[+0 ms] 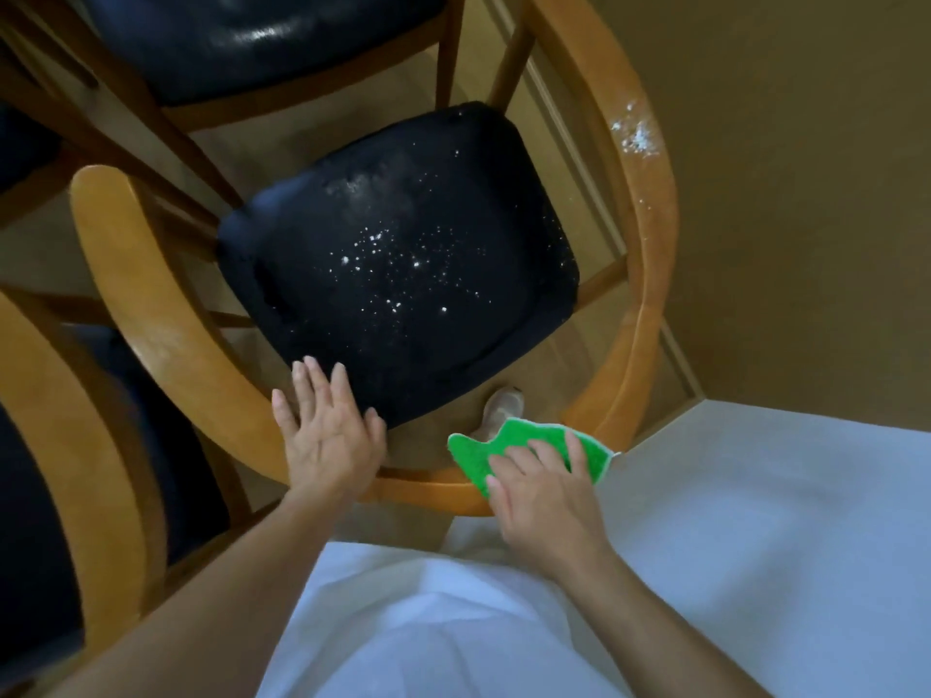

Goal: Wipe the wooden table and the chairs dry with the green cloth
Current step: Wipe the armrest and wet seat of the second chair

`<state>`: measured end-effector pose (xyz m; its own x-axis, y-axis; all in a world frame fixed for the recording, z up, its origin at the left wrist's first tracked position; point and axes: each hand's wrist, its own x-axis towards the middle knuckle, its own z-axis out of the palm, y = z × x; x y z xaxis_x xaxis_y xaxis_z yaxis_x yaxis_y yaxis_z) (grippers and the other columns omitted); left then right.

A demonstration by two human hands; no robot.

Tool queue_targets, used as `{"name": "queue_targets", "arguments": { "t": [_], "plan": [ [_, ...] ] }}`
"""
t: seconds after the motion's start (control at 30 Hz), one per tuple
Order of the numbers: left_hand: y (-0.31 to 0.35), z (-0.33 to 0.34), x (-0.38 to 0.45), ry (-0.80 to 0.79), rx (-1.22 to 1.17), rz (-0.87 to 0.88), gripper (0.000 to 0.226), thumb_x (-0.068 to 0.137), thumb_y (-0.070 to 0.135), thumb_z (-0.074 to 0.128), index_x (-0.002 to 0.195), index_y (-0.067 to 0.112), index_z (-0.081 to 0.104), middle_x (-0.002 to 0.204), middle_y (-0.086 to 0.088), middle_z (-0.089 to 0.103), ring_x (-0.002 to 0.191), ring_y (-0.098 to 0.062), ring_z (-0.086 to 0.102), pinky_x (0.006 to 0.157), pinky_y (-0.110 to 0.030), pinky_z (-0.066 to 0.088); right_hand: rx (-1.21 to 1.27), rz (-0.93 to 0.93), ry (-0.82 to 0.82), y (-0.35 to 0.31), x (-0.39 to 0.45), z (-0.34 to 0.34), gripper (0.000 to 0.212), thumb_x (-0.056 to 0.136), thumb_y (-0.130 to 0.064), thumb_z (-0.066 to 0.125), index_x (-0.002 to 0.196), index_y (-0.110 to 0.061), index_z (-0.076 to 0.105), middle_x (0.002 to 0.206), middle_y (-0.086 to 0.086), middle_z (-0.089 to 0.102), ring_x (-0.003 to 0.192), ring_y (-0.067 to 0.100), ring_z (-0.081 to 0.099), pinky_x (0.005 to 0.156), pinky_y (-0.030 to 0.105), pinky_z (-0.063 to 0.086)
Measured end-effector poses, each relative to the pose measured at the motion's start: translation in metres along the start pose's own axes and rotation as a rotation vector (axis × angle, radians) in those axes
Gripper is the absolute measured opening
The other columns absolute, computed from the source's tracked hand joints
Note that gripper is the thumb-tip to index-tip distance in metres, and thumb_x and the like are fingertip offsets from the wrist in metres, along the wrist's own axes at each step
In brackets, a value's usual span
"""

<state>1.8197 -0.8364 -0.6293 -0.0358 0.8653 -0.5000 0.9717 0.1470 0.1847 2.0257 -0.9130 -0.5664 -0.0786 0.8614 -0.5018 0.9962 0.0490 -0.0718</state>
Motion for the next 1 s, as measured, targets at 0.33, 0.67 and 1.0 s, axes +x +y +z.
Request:
{"name": "queue_targets", "arguments": {
  "t": [0.33,0.67,1.0],
  "plan": [
    [0.087,0.021,-0.042,-0.328,-0.101,-0.150,0.055,0.098,0.049,0.025,0.144,0.018,0.031,0.159,-0.009,0.004,0.145,-0.027,-0.007,0.111,-0.061,0.003,0.203,-0.036,0.077,0.141,0.055,-0.016,0.044,0.096,-0.033,0.026,0.094,-0.014,0.066,0.122,0.005,0.060,0.133,0.026,0.037,0.111,0.055,0.024],
    [0.165,0.014,-0.058,-0.287,-0.089,-0.069,0.056,0.099,0.048,0.021,0.145,0.017,0.030,0.159,-0.011,0.005,0.146,-0.027,-0.001,0.115,-0.050,0.010,0.229,-0.316,-0.068,0.182,0.062,-0.010,0.053,0.099,-0.049,0.014,0.136,-0.028,0.046,0.154,0.001,0.031,0.147,0.020,0.011,0.117,0.044,0.008],
    [0.197,0.023,-0.054,-0.317,0.005,0.425,0.068,0.095,0.062,0.014,0.151,0.024,0.014,0.160,-0.002,-0.002,0.144,-0.015,-0.014,0.115,-0.047,-0.011,0.596,0.099,-0.110,0.164,0.068,0.000,0.065,0.104,-0.031,0.028,0.152,-0.011,-0.010,0.157,0.008,-0.027,0.143,0.025,-0.026,0.115,0.034,-0.010]
  ]
}}
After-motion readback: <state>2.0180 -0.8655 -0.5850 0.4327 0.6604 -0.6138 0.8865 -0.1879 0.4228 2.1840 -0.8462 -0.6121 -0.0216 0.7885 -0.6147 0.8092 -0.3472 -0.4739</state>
